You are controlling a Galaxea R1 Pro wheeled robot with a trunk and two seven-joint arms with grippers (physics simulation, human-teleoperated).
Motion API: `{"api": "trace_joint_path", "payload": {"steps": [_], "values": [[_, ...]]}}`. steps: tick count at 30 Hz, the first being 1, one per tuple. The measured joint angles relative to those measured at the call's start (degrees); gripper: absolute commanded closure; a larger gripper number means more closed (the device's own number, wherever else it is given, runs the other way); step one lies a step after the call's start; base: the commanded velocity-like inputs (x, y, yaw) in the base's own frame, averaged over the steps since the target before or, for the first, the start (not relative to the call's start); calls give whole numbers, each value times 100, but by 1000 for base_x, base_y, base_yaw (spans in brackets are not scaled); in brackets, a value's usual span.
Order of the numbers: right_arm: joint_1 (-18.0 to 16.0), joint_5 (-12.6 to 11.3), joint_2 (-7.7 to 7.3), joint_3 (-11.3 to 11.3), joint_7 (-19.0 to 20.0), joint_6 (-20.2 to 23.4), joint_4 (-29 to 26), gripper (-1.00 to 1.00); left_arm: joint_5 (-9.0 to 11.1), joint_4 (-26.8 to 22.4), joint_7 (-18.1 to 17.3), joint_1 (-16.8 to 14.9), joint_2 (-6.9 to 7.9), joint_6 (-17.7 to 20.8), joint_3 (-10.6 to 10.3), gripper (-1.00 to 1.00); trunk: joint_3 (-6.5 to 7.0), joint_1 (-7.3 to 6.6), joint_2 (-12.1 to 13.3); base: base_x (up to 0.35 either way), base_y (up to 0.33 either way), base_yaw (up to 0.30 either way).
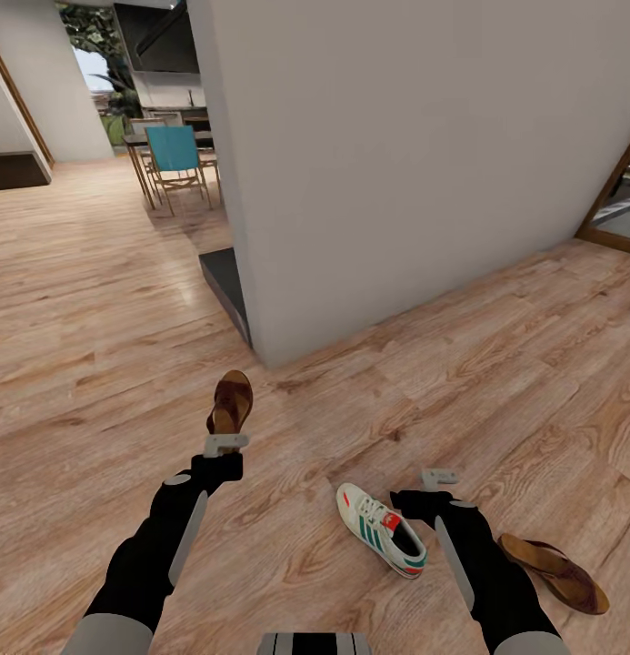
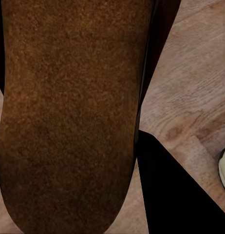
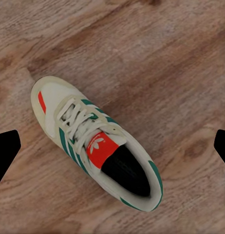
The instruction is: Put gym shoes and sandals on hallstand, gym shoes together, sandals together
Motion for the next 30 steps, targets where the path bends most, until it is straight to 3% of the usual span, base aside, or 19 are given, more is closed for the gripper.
{"api": "trace_joint_path", "payload": {"steps": [30], "values": [[-1, 25, 0, 0, 0, 1, -4, -100, 3, -1, 0, 1, 1, 1, -1, 100, 0, 0, 0, 10, -31, 20]]}}
